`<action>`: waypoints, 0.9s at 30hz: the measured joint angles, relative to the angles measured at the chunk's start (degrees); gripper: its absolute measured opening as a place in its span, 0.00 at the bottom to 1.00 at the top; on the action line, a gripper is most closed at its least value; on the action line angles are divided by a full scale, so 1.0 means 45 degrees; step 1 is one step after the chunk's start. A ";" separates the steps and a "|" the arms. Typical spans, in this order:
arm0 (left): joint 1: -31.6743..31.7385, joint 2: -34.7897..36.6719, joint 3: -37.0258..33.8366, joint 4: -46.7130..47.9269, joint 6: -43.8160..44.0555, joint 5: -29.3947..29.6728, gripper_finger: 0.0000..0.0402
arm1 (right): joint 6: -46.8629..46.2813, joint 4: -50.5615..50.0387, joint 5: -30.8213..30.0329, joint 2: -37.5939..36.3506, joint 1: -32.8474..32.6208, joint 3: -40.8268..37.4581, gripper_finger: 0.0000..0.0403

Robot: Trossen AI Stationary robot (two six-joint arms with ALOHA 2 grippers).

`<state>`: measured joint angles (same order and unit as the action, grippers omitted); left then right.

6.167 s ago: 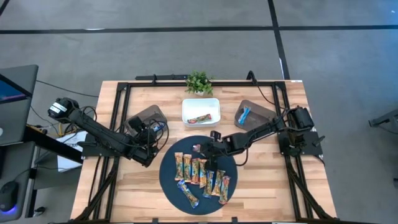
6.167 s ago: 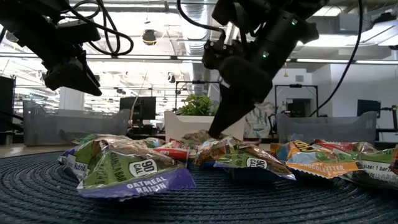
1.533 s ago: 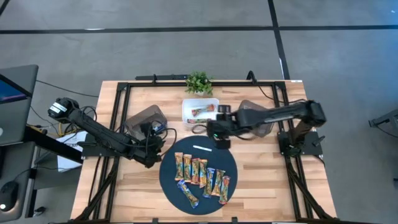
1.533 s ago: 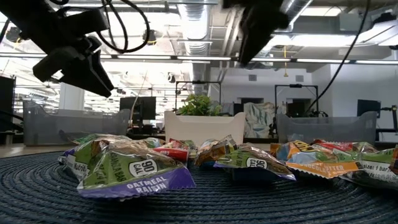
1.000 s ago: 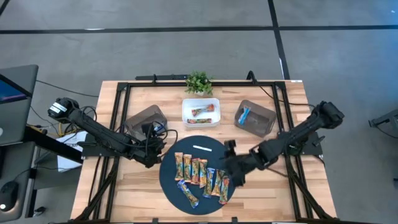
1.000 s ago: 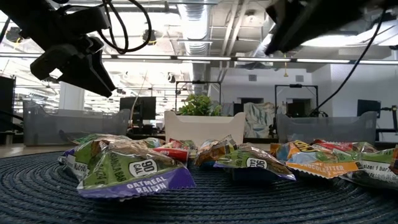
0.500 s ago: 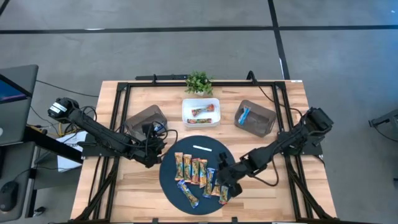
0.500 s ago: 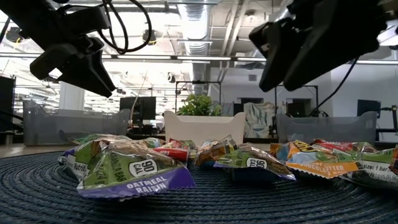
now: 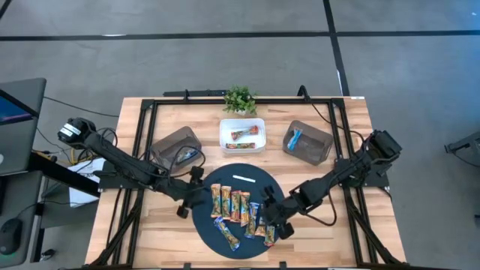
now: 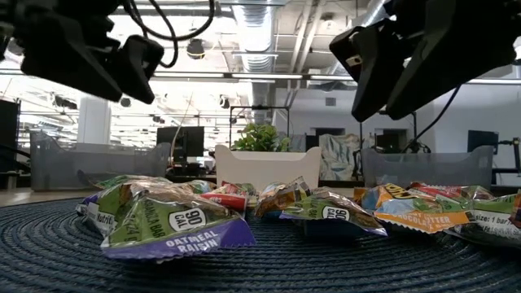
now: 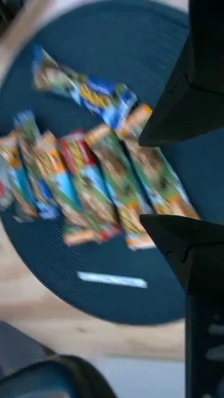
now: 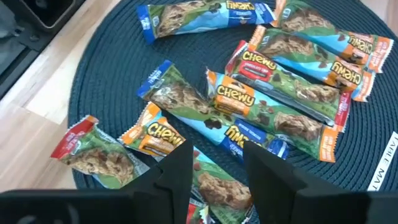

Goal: Pick and place Granola Bars by type
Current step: Put the blue granola bar into the left black bin

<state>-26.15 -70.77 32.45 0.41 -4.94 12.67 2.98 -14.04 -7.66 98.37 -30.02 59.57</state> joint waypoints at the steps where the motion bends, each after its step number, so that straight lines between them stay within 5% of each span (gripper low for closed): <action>1: 0.0001 -0.0183 0.0000 -0.0398 -0.0180 -0.0305 0.46 | 0.0000 -0.0002 0.0000 0.0000 -0.0005 0.0000 0.33; 7: -0.0015 -0.2302 0.0073 -0.3124 -0.1952 -0.2843 0.46 | -0.0004 -0.0103 -0.0015 -0.0004 0.0099 0.0000 0.33; 27: 0.0696 -0.7798 0.4821 -0.1655 -0.3335 -0.6876 0.46 | -0.0358 -0.0445 -0.0029 -0.0001 0.0112 0.0000 0.33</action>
<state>-23.02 -105.86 54.14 -7.04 -19.94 -18.27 1.37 -16.05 -7.79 98.36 -29.52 59.57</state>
